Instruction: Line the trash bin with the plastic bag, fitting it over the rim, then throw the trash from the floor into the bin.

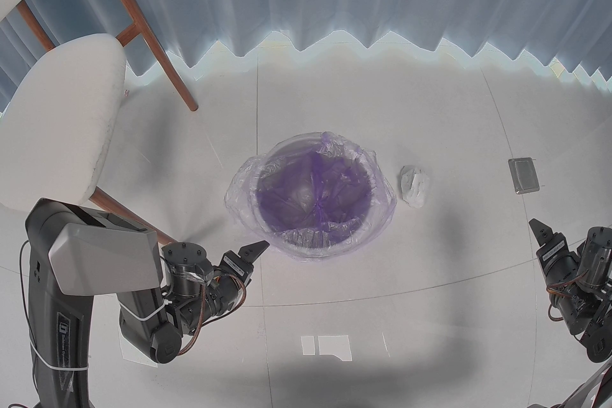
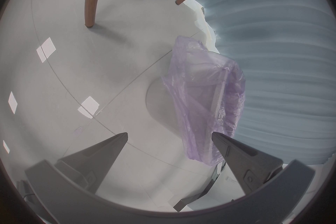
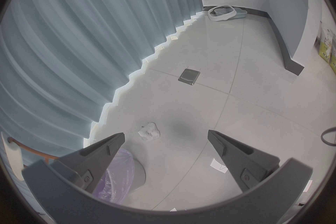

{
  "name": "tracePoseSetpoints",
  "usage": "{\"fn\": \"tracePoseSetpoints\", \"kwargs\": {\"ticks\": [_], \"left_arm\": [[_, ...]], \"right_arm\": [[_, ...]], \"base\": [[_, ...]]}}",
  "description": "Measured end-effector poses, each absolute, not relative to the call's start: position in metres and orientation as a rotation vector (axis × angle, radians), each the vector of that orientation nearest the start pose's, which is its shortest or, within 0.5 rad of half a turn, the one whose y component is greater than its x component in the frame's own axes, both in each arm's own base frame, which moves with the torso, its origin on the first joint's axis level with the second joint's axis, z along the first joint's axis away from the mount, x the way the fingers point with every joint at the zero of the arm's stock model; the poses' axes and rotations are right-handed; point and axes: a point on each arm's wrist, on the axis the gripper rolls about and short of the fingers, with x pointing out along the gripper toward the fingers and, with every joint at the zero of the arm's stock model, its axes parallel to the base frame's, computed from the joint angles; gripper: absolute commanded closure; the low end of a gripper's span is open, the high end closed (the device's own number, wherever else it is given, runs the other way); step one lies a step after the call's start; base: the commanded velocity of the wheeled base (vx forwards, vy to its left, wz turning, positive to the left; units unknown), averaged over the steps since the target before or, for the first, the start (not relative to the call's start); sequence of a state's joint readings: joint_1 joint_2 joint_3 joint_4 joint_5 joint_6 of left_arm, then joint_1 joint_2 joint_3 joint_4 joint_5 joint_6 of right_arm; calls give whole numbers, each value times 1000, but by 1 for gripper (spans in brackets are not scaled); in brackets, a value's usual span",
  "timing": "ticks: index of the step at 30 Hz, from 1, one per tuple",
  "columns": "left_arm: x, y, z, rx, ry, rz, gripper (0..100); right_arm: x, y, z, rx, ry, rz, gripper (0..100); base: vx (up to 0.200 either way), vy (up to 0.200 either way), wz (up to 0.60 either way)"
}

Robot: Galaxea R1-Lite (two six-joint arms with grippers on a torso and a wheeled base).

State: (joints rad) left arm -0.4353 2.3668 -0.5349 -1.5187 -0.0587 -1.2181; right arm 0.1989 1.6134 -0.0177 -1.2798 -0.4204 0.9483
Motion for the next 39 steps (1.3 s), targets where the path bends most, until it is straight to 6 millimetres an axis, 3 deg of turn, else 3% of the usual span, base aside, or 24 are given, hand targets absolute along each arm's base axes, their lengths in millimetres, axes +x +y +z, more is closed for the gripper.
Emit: {"fn": "tracePoseSetpoints", "kwargs": {"ticks": [23,30,39], "left_arm": [[334,-157,-18,-999,632,-173,0],[352,-167,-15,-972,604,-136,0],[362,-173,-23,-862,697,-71,0]], "right_arm": [[177,26,91,836,185,-353,0],[177,26,90,836,186,-354,0],[177,26,89,831,193,-355,0]], "base": [[0,0,0],[0,0,0],[0,0,0]]}}
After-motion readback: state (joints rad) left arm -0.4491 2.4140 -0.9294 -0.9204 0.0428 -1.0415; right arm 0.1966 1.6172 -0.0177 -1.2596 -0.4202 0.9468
